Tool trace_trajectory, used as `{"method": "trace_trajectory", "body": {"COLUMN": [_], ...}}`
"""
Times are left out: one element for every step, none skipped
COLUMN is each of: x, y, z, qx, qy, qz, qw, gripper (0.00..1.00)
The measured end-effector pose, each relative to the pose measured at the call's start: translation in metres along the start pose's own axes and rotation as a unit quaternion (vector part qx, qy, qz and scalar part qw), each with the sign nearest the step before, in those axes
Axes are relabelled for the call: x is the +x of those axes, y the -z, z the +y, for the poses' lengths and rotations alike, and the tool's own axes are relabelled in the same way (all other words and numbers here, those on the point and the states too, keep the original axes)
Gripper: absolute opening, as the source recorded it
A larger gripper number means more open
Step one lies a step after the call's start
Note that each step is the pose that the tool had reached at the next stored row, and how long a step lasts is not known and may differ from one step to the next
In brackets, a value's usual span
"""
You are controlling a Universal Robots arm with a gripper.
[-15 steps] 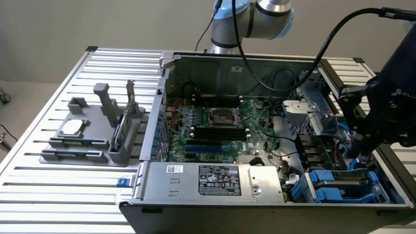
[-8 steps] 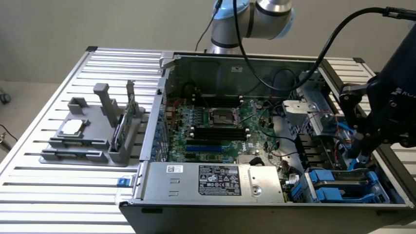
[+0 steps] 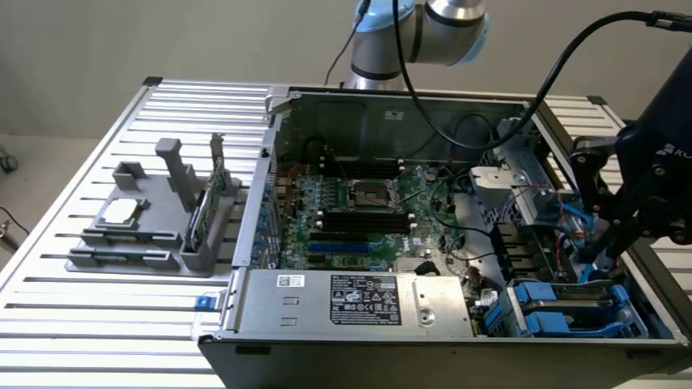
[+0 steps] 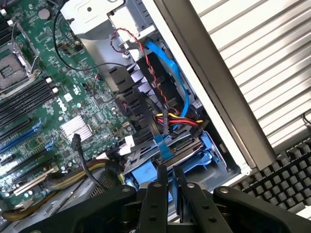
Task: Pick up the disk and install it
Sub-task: 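Insert the first disk wire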
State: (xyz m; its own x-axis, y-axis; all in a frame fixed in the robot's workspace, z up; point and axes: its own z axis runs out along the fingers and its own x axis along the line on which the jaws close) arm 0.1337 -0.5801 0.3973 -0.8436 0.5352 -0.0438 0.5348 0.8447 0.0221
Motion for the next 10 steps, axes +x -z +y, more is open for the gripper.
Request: {"method": "trace_trajectory", "body": {"x": [-0.0005, -0.0012, -0.0019, -0.0026, -0.0033, -0.004, -0.0047, -0.0054, -0.0061, -0.0068], "y": [-0.0001, -0.0001, -0.0002, -0.0002, -0.0002, -0.0003, -0.0003, -0.0004, -0.0004, -0.0005], "z": [0.0006, 0.0014, 0.0022, 0.003, 0.0038, 0.0046, 0.0055, 0.0062, 0.0071, 0.0079], "qx": [0.0, 0.0002, 0.0002, 0.0003, 0.0004, 0.0004, 0.0005, 0.0005, 0.0006, 0.0007], "qy": [-0.002, -0.003, -0.005, -0.006, -0.008, -0.009, -0.01, -0.012, -0.013, -0.015], "qz": [0.0, -0.0001, -0.0001, -0.0001, -0.0002, -0.0002, -0.0002, -0.0003, -0.0003, -0.0003], "qw": [1.0, 1.0, 1.0, 1.0, 1.0, 1.0, 0.9999, 0.9999, 0.9999, 0.9999], "gripper": [0.19, 0.19, 0.19, 0.19, 0.19, 0.19, 0.19, 0.19, 0.19, 0.19]}}
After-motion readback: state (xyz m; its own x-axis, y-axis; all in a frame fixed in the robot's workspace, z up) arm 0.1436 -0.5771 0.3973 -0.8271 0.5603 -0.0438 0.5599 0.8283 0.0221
